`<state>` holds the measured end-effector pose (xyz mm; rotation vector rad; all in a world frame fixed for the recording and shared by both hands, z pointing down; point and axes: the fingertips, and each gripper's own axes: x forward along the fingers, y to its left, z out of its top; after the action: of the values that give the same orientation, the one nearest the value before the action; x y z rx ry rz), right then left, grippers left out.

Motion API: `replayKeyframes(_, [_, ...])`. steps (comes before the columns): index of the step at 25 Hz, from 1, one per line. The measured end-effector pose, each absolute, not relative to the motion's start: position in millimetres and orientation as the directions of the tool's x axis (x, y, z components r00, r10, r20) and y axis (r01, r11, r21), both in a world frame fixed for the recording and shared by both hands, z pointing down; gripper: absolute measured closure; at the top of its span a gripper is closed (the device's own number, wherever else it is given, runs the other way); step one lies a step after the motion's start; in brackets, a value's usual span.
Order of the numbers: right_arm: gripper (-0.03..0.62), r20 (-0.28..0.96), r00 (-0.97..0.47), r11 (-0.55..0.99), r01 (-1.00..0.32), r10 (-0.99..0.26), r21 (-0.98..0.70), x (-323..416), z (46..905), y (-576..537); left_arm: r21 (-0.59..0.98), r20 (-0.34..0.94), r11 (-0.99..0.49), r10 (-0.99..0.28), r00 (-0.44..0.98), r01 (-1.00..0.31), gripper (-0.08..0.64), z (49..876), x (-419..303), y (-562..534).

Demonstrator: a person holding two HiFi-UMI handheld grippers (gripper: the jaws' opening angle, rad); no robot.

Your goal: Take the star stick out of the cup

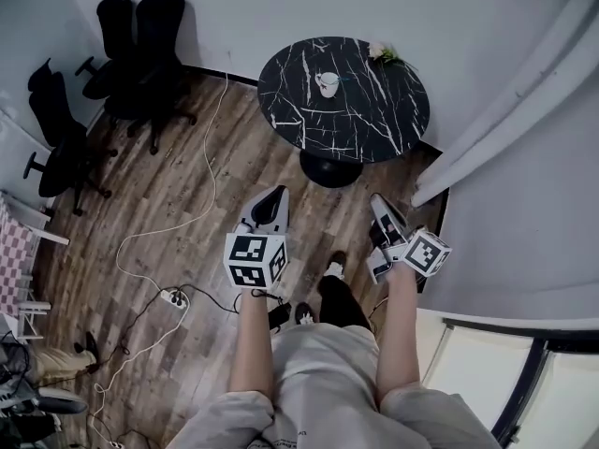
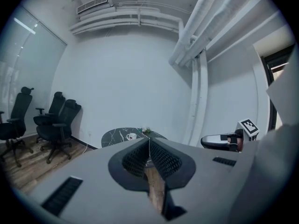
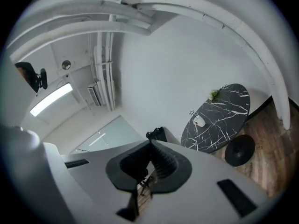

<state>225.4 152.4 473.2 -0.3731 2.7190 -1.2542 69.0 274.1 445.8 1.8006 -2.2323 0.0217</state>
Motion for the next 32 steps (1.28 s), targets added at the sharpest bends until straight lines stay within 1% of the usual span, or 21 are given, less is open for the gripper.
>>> replayKeyframes(4, [0.558,-0.014,-0.950,0.556,-0.171,-0.312,-0.813,207.6,476.3,128.2,0.161,0.234,0.231,-0.953,-0.190,-0.960,0.535,454.8,50.3,259.5])
replayKeyframes(8, [0.558,0.011,-0.960,0.631,-0.192,-0.280,-0.752,167.9,468.6,107.1,0.150,0.226,0.248,-0.951,-0.211,-0.957,0.535,446.0,17.5,244.8])
replayKeyframes(13, [0.558,0.024,-0.967,0.677,-0.197,-0.256,-0.709,115.0,464.9,76.8,0.159,0.217,0.279,-0.945,-0.242,-0.947,0.535,442.4,-23.5,218.2])
replayKeyframes(16, [0.557,0.067,-0.970,0.711,-0.216,-0.232,-0.669,80.7,464.8,55.9,0.191,0.207,0.289,-0.946,-0.249,-0.938,0.535,439.2,-50.2,195.5])
replayKeyframes(19, [0.557,0.093,-0.966,0.723,-0.243,-0.242,-0.647,56.1,463.1,28.3,0.197,0.211,0.287,-0.946,-0.245,-0.938,0.535,434.9,-74.1,169.2])
replayKeyframes(24, [0.557,0.130,-0.970,0.775,-0.243,-0.206,-0.583,15.9,464.6,-15.6,0.204,0.209,0.298,-0.944,-0.256,-0.932,0.535,434.8,-111.9,120.4])
replayKeyframes(28, [0.557,0.140,-0.971,0.813,-0.237,-0.191,-0.533,-17.5,459.6,-59.7,0.159,0.214,0.288,-0.944,-0.251,-0.945,0.535,430.3,-135.0,76.8])
replayKeyframes(32, [0.557,0.113,-0.979,0.858,-0.203,-0.170,-0.472,-50.9,443.7,-99.9,0.013,0.200,0.341,-0.922,-0.332,-0.940,0.535,410.6,-166.9,42.0])
